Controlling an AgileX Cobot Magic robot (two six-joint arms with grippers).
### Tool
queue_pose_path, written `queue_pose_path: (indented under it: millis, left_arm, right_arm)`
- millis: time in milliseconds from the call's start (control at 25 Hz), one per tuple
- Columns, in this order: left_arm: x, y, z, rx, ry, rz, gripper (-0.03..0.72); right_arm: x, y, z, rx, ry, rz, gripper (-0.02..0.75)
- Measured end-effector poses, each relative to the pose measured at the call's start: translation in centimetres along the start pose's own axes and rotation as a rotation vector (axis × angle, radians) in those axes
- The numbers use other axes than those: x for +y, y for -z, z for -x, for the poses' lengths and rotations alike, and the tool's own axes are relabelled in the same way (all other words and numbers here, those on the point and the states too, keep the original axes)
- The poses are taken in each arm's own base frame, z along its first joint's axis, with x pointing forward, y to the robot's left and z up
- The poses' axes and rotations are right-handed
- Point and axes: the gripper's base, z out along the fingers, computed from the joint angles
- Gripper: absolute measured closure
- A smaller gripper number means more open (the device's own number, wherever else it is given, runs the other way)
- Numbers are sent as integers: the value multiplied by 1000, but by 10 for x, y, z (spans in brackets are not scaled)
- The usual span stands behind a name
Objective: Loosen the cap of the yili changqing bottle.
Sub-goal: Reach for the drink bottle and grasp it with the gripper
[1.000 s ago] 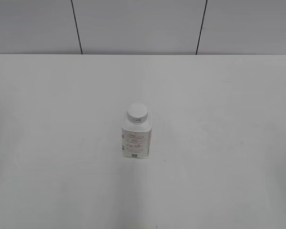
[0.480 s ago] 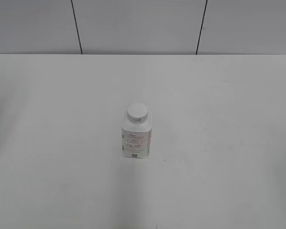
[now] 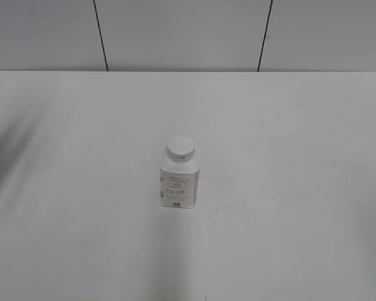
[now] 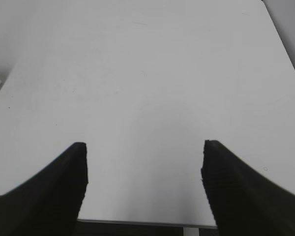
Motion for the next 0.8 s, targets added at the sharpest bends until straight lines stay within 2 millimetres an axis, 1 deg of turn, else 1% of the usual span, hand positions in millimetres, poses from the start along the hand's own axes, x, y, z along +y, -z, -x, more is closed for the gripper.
queue_pose_path:
  millis: [120,240,360,480,640,800]
  left_arm:
    - [-6,-14,-14,10,6,-31,449]
    - [-12,-22,-26,18,42,-87,449]
    - [-25,-25,-36,-9,55,-233,449]
    - [-40,-25,-47,1,-2,-402,449]
    - [-53,-26,-60,8,-58,-556,449]
    - [-64,-25,-80,14,-72,-741,449]
  right_arm:
    - [0,0,0,0,0,0,167]
    - [0,0,0,0,0,0,167]
    - [0,0,0,0,0,0,167]
    - [0,0,0,0,0,0,167]
    - [0,0,0,0,0,0,167]
    - [0,0,0,0,0,0,167]
